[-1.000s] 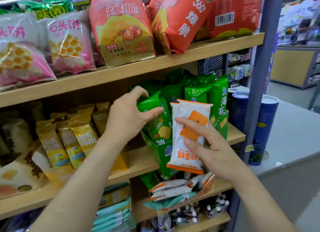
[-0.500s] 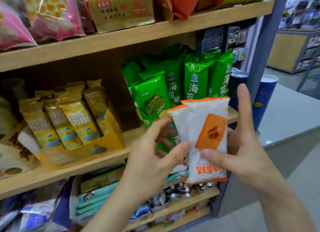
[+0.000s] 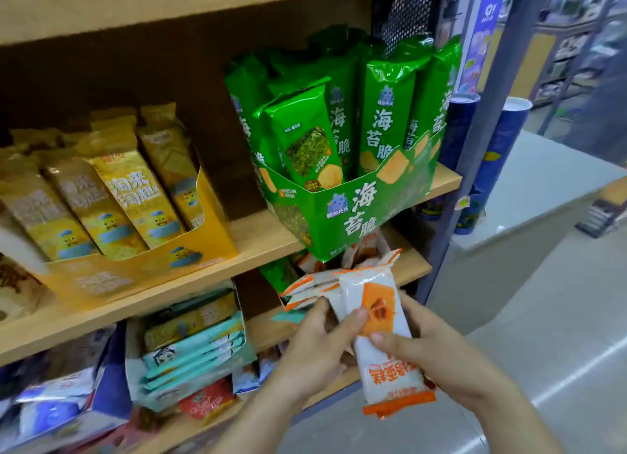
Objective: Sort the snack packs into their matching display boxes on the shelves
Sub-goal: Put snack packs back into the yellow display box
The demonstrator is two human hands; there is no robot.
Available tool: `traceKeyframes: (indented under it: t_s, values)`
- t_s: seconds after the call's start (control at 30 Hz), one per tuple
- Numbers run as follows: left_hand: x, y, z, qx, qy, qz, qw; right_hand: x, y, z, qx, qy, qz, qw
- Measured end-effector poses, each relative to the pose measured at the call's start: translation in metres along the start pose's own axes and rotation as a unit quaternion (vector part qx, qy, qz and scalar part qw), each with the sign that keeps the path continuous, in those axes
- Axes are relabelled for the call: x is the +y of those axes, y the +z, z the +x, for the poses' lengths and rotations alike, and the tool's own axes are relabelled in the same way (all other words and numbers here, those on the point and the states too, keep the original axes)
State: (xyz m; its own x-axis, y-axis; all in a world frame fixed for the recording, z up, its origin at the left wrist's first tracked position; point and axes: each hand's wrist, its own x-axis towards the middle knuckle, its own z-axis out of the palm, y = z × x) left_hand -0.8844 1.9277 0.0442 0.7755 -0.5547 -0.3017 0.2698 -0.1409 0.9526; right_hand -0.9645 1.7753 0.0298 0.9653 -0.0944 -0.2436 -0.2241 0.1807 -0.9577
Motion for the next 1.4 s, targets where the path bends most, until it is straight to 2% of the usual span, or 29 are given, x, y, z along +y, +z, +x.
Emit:
traceKeyframes:
  t_s: [0.07, 0.1, 0.13, 0.2, 0.27, 0.47, 0.67, 0.73, 0.8, 0.87, 0.97, 1.03, 1.1, 1.13, 1.17, 1.23, 1.33, 1.4]
  values:
    - [-0.017, -0.022, 0.019, 0.076, 0.085, 0.139, 0.984, 0.011, 0.000, 0.002, 0.064, 0.014, 0.051, 0.997]
    - [-0.022, -0.033, 0.029, 0.126, 0.123, 0.242, 0.954, 0.015, -0.001, 0.003, 0.089, 0.016, 0.067, 0.994]
    - [-0.027, -0.042, 0.039, 0.159, 0.153, 0.358, 0.907, 0.020, -0.002, 0.004, 0.109, 0.019, 0.072, 0.991]
    - [-0.036, -0.055, 0.055, 0.158, 0.181, 0.511, 0.825, 0.029, -0.004, 0.007, 0.136, 0.033, 0.060, 0.988]
    - [-0.043, -0.058, 0.064, 0.145, 0.188, 0.551, 0.800, 0.035, -0.007, 0.011, 0.157, 0.055, 0.055, 0.984]
    - [-0.044, -0.056, 0.089, 0.189, 0.225, 0.552, 0.780, 0.048, -0.023, 0.022, 0.173, 0.084, 0.052, 0.980]
    - [-0.044, -0.058, 0.106, 0.217, 0.204, 0.501, 0.813, 0.059, -0.040, 0.042, 0.144, 0.067, 0.126, 0.979]
    - [-0.051, -0.064, 0.093, 0.206, 0.213, 0.461, 0.837, 0.061, -0.044, 0.052, 0.117, 0.071, 0.146, 0.980]
    - [-0.065, -0.073, 0.077, 0.176, 0.246, 0.463, 0.833, 0.060, -0.046, 0.060, 0.089, 0.060, 0.128, 0.986]
    - [-0.081, -0.079, 0.067, 0.107, 0.250, 0.546, 0.793, 0.059, -0.047, 0.067, 0.069, 0.043, 0.061, 0.995]
    - [-0.092, -0.078, 0.071, 0.023, 0.194, 0.681, 0.705, 0.051, -0.052, 0.074, 0.022, -0.016, -0.122, 0.992]
    - [-0.090, -0.076, 0.080, 0.000, 0.216, 0.729, 0.650, 0.046, -0.055, 0.078, -0.031, -0.091, -0.292, 0.952]
    - [-0.086, -0.077, 0.091, -0.028, 0.230, 0.752, 0.617, 0.046, -0.055, 0.085, -0.067, -0.165, -0.465, 0.867]
    - [-0.084, -0.079, 0.097, -0.033, 0.233, 0.753, 0.615, 0.046, -0.053, 0.088, -0.082, -0.175, -0.523, 0.830]
    - [-0.081, -0.080, 0.101, -0.028, 0.234, 0.751, 0.617, 0.049, -0.054, 0.092, -0.092, -0.164, -0.558, 0.808]
    - [-0.075, -0.078, 0.107, -0.007, 0.249, 0.739, 0.626, 0.052, -0.054, 0.098, -0.102, -0.140, -0.581, 0.796]
    - [-0.068, -0.078, 0.110, 0.026, 0.322, 0.699, 0.637, 0.054, -0.054, 0.104, -0.104, -0.127, -0.591, 0.790]
    - [-0.064, -0.081, 0.107, 0.044, 0.355, 0.662, 0.659, 0.056, -0.053, 0.108, -0.101, -0.134, -0.619, 0.767]
